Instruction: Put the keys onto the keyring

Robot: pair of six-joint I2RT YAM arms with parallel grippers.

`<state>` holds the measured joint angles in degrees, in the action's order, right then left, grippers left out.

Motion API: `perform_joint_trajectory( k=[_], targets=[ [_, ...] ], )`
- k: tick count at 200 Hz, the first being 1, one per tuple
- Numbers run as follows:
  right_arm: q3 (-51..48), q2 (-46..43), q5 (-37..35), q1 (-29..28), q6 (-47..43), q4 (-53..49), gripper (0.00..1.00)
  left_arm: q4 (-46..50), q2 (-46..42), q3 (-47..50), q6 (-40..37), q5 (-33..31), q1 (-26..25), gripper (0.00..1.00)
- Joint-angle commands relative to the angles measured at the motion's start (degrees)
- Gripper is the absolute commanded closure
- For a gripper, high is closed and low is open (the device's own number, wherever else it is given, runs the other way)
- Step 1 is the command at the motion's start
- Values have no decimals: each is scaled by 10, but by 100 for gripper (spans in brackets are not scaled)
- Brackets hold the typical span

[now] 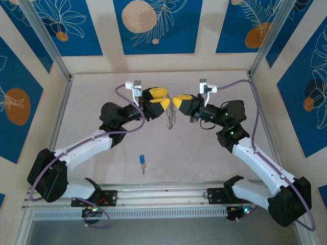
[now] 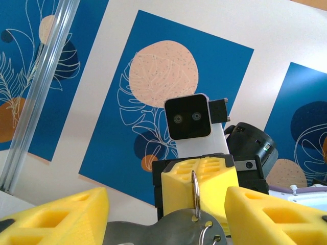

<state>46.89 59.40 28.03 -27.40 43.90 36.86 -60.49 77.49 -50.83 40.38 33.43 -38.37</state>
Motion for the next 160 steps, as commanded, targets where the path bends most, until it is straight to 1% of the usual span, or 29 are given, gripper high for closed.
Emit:
perform_joint_trajectory(
  k=[1,36,105,117,119,123,128,132,141,149,160],
  targets=[
    [7,-11,-4,1,7,29,100,-22,7,-23,-2,12,-8,42],
    [7,-12,-4,1,5,28,100,-22,14,-31,-4,11,-13,53],
    [6,-11,-4,2,1,16,100,-18,18,-38,-11,8,-17,96],
    [11,-11,-3,7,-2,1,100,-12,17,-37,-16,11,-16,100],
    [11,-12,-2,8,-3,-2,98,-11,16,-37,-18,11,-16,100],
    [13,-13,0,12,-4,-9,92,-7,14,-37,-22,11,-17,100],
    [15,-16,3,19,-7,-19,81,0,12,-37,-28,13,-16,100],
    [15,-20,5,25,-8,-25,74,7,9,-38,-34,14,-17,100],
    [13,-30,11,46,-9,-33,62,31,0,-39,-52,20,-17,100],
    [11,-38,21,67,-9,-40,55,60,-10,-44,-75,27,-16,100],
    [15,-48,37,95,-11,-53,54,111,-24,-53,-111,39,-16,100]
  ],
)
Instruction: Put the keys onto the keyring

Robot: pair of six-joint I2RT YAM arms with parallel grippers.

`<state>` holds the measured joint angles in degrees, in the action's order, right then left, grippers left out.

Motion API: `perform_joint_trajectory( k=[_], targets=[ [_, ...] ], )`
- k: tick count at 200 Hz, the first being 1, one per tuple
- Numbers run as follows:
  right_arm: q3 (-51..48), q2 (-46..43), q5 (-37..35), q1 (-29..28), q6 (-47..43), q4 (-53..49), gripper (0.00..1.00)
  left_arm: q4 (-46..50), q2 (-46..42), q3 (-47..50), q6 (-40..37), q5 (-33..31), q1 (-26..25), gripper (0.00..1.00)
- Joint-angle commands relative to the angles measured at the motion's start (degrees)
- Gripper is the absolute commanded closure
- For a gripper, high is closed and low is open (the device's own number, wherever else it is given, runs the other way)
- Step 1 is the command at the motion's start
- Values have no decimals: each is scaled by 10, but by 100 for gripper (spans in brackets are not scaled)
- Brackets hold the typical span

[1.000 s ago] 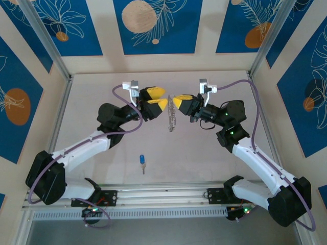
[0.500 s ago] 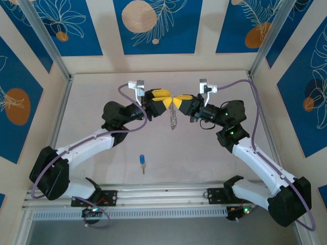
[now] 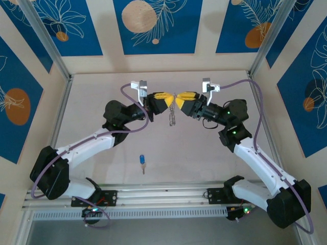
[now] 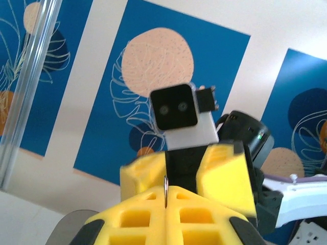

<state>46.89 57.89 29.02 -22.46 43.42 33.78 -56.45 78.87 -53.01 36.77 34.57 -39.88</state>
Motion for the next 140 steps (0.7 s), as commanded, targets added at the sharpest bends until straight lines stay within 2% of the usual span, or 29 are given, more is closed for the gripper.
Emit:
perform_joint_trajectory(
  k=[1,33,81,98,140],
  targets=[
    [15,-34,29,48,-6,-22,54,75,-40,-32,-78,29,-1,100],
    [36,-41,97,94,-10,-35,52,221,-65,-76,-171,82,0,100],
    [85,-9,207,81,-32,-59,55,361,-54,-151,-242,156,6,100],
    [94,-4,221,65,-48,-76,58,389,-45,-172,-254,170,8,100],
    [108,4,230,32,-90,-124,58,403,-35,-191,-260,180,11,100]
  ],
)
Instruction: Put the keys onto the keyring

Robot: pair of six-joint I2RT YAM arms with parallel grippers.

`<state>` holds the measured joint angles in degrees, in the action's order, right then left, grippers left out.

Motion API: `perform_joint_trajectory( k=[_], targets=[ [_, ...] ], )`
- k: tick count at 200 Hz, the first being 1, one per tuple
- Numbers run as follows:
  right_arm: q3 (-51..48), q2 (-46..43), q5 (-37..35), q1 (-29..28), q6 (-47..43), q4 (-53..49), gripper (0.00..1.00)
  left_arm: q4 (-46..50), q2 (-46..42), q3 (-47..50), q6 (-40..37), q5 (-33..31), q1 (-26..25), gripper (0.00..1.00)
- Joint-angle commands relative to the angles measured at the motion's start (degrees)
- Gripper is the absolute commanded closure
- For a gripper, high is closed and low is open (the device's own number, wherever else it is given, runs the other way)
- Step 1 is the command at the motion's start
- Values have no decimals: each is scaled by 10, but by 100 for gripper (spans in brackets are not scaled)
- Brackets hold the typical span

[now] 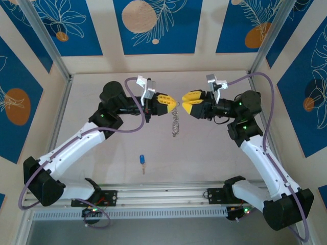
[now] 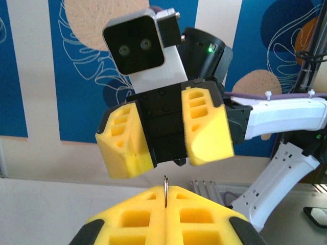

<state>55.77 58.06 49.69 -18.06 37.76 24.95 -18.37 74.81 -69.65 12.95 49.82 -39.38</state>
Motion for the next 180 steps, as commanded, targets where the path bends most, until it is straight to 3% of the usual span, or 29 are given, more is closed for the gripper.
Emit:
perform_joint_trajectory(
  k=[1,19,61,100,152,180],
  targets=[
    [19,2,23,-13,-33,-36,58,22,6,-25,-22,27,6,100],
    [16,4,21,-16,-33,-35,58,24,7,-29,-22,28,6,100],
    [10,7,19,-18,-31,-33,70,17,12,-33,-19,26,6,100],
    [0,7,18,-18,-35,-41,71,9,14,-34,-17,24,7,100],
    [-6,8,11,-19,-30,-33,96,5,14,-37,-15,26,6,100],
    [-6,15,12,-23,-23,-19,100,-5,18,-37,-4,29,6,100]
  ],
)
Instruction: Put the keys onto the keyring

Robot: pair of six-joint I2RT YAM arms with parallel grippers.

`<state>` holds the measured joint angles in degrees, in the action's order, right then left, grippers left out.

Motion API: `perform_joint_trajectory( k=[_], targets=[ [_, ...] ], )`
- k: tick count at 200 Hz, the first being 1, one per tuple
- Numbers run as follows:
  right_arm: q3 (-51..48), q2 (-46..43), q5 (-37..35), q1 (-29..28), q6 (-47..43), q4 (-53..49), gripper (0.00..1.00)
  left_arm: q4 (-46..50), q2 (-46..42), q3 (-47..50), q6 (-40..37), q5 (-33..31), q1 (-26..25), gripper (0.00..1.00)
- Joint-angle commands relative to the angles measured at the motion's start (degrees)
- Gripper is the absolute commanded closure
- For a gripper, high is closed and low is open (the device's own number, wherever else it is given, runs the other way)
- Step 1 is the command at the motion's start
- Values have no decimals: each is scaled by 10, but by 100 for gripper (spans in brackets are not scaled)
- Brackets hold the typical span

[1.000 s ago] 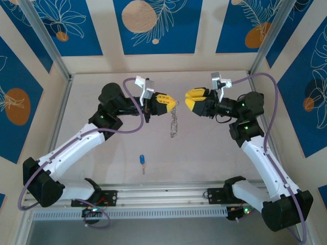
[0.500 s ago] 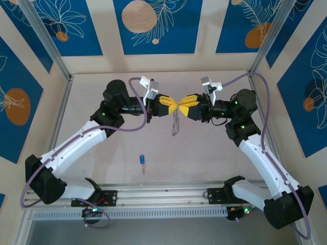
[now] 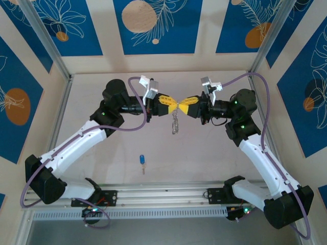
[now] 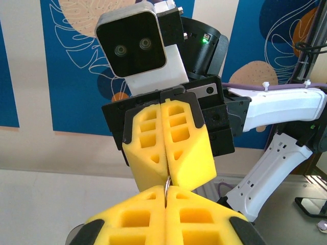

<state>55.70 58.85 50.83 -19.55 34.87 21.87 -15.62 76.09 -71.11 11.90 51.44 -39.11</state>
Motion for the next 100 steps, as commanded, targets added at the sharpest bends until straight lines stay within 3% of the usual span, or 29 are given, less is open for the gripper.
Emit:
perform_joint_trajectory(
  k=[1,31,49,58,67,100],
  targets=[
    [-5,7,1,-8,6,12,100,-33,6,-23,6,13,3,100],
    [-4,18,4,-18,9,17,100,-50,6,-20,18,13,3,100],
    [-2,23,2,-21,7,14,91,-51,6,-20,17,12,3,100],
    [-3,23,-1,-23,7,15,93,-51,6,-20,17,13,3,100],
    [-4,23,-5,-23,7,15,100,-52,7,-20,18,13,4,100],
    [-11,24,-24,-23,9,27,100,-58,7,-16,25,4,3,100]
  ],
)
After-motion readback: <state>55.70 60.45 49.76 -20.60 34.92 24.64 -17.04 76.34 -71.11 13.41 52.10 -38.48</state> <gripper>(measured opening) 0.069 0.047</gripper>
